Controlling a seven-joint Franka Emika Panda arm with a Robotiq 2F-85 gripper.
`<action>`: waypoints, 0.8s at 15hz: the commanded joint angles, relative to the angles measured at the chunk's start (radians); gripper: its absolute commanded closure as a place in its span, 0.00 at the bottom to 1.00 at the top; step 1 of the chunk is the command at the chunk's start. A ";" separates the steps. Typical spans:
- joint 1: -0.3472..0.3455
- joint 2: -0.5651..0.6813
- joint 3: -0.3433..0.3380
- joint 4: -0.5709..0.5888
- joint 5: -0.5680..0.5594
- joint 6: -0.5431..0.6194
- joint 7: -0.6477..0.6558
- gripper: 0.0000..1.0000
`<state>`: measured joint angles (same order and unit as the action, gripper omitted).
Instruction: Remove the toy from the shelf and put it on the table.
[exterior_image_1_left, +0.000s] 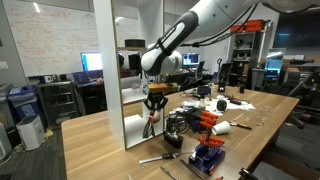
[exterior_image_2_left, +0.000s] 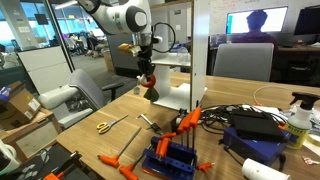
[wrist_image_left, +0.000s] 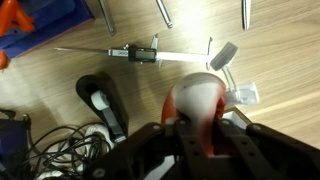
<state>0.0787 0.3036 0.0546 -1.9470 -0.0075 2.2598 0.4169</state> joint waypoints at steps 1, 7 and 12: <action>0.014 0.102 -0.014 0.043 0.019 0.080 -0.023 0.94; 0.014 0.284 -0.012 0.103 0.059 0.184 -0.048 0.94; 0.023 0.400 -0.038 0.191 0.045 0.203 -0.051 0.94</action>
<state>0.0842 0.6374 0.0443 -1.8379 0.0202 2.4555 0.3922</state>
